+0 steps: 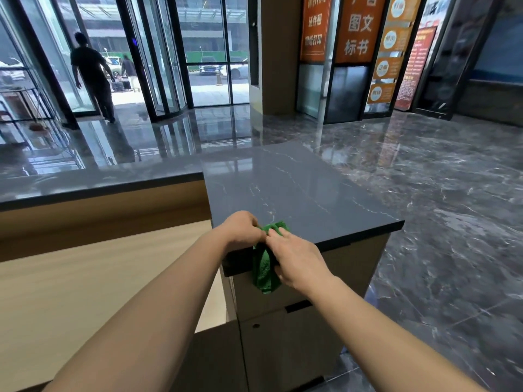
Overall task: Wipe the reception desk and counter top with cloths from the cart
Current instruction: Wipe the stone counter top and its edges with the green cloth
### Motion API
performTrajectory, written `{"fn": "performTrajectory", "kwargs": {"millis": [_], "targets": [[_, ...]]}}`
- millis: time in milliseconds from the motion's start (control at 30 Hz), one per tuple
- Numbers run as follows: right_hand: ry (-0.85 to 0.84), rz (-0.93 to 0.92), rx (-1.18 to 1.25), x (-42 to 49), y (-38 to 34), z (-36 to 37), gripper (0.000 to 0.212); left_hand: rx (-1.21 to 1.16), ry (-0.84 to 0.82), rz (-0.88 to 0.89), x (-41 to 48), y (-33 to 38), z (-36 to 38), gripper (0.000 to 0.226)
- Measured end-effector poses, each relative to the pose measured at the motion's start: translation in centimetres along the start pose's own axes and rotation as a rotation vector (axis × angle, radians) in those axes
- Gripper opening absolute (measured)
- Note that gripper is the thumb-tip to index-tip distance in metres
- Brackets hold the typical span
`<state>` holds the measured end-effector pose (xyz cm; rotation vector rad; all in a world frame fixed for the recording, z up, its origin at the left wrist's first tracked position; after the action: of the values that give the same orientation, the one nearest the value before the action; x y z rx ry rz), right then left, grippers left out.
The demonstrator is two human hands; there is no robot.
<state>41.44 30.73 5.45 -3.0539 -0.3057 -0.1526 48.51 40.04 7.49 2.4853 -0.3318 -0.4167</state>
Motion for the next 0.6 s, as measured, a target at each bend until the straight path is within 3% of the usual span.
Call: {"fn": "performTrajectory", "kwargs": {"millis": [167,267,367,433,500,600], "targets": [[0.018,-0.022,0.095,0.2,-3.6,0.4,0.059,-0.046,0.0,-0.024,-1.7,-3.3,-2.1,0.007],[0.041,0.047,0.347,-0.4,-3.8,-0.4,0.055,-0.075,0.008,0.021,-2.8,-3.7,-2.6,0.01],[0.257,0.242,0.664,-1.8,-1.7,-2.5,0.03,-0.206,0.038,0.07,-3.7,-3.1,-3.2,0.008],[0.431,0.393,0.72,-3.2,0.3,-4.0,0.019,-0.265,0.022,0.109,-4.2,-2.1,-3.3,0.009],[0.485,0.467,0.701,-4.2,1.5,-5.1,0.026,-0.268,0.006,0.163,-4.6,-0.9,-3.2,0.01],[0.346,0.494,0.748,-5.0,2.6,-4.9,0.063,-0.295,-0.037,0.239,-5.2,1.4,-2.5,0.009]]}}
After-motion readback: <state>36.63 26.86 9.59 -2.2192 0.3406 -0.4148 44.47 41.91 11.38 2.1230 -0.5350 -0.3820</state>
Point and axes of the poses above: each hand's wrist, its own x-axis towards the middle knuckle, its own z-axis out of the palm, y = z × x, the point moved 7 cm from there along x, towards the middle knuckle, and after that the axes turned 1 degree about -x, right-handed, at the moved point
